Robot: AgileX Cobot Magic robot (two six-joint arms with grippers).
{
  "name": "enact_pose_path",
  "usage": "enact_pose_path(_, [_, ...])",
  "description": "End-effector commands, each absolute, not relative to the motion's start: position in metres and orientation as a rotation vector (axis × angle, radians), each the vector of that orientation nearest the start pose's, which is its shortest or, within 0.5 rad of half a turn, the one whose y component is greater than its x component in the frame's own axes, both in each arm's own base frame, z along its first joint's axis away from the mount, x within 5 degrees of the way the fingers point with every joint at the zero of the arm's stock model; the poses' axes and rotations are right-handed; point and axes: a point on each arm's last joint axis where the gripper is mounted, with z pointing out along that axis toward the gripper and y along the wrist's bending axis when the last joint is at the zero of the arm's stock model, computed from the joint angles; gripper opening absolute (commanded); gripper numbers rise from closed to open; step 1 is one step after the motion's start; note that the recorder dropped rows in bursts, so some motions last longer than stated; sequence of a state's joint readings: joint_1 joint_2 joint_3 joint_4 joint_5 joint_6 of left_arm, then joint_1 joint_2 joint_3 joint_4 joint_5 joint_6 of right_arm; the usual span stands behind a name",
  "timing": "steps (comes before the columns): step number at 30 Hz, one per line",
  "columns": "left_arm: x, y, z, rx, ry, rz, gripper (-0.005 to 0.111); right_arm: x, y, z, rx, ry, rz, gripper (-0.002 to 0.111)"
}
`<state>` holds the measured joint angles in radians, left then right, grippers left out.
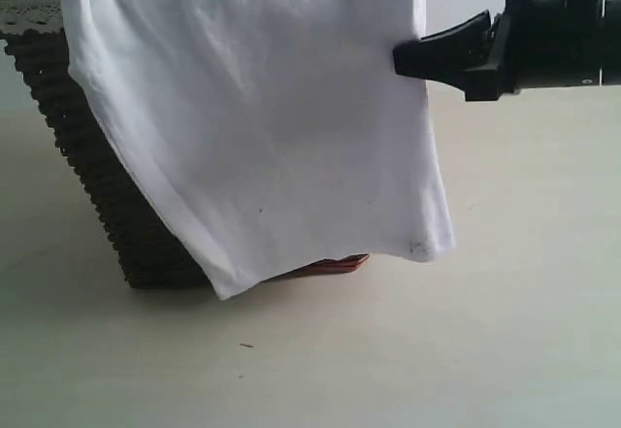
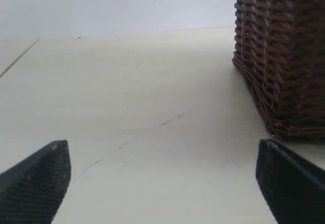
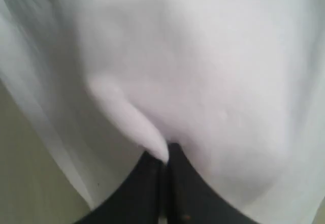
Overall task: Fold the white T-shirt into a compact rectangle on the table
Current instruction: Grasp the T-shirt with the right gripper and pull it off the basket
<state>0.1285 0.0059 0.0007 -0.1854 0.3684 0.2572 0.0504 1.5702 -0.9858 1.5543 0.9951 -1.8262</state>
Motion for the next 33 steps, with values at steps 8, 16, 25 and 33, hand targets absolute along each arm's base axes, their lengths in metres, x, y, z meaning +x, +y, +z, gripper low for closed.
enact_pose_path(8, [0.053,0.001,0.181,-0.006,1.838,0.081,0.094,0.288,0.092,0.381,-0.83,1.396,0.799,0.0])
enact_pose_path(16, [0.053,0.001,0.181,-0.006,1.838,0.081,0.094,0.266,0.09,0.456,-0.866,1.142,0.679,0.0])
enact_pose_path(25, [0.053,0.001,0.181,-0.006,1.838,0.081,0.094,0.217,0.079,0.566,-0.811,0.851,0.42,0.0])
enact_pose_path(33, [0.053,0.001,0.181,-0.006,1.838,0.081,0.094,0.142,0.062,0.643,-0.658,0.623,0.208,0.0])
